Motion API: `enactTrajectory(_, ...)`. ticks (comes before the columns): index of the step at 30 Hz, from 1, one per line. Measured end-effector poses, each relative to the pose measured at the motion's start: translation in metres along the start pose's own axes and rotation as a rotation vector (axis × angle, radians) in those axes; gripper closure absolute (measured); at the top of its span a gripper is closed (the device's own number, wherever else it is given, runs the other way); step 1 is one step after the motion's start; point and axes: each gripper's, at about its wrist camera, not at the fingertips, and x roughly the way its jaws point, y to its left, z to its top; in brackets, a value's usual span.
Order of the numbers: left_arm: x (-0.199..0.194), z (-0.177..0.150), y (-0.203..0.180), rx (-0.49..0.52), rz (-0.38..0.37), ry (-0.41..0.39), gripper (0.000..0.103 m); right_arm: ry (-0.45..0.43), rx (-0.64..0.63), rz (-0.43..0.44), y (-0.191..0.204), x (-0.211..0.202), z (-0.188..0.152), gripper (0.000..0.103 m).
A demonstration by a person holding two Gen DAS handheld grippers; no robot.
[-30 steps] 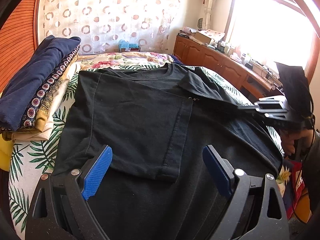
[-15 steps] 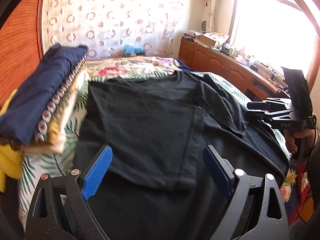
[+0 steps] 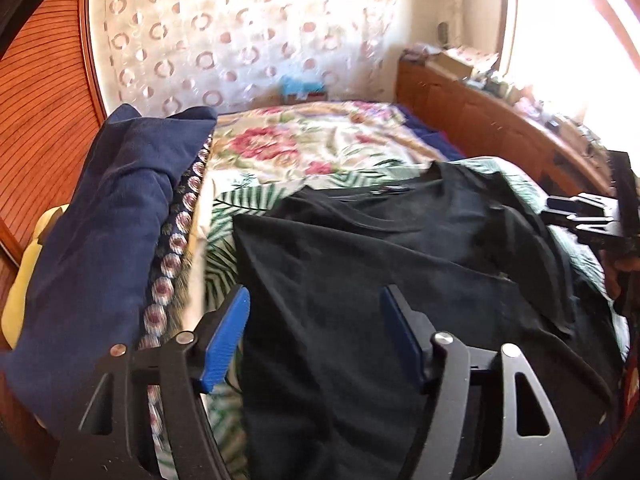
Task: Fold small clothes
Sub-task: 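Grasp the hem with the left gripper while the right gripper grasps the hem too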
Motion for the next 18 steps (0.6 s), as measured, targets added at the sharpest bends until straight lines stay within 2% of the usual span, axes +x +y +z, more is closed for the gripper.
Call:
enactTrajectory(6,0.042,0.023,0.014,-0.023,0.067,0.079,0.037,0.013,0.015,0.006,-0.014,0.031,0.017,0.052)
enactTrajectory(9,0.058,0.029,0.022,-0.044,0.069,0.12,0.048,0.022,0.023,0.018,-0.017,0.042,0.02,0.052)
enactTrajectory(11,0.067,0.03,0.024,-0.044,0.09,0.14,0.061,0.027,0.025,0.025,-0.021,0.049,0.022,0.052)
enactTrajectory(12,0.073,0.03,0.026,-0.045,0.099,0.156,0.063,0.028,0.024,0.027,-0.021,0.051,0.022,0.052)
enactTrajectory(18,0.086,0.03,0.032,-0.066,0.085,0.194,0.063,0.032,0.025,0.029,-0.024,0.057,0.024,0.052)
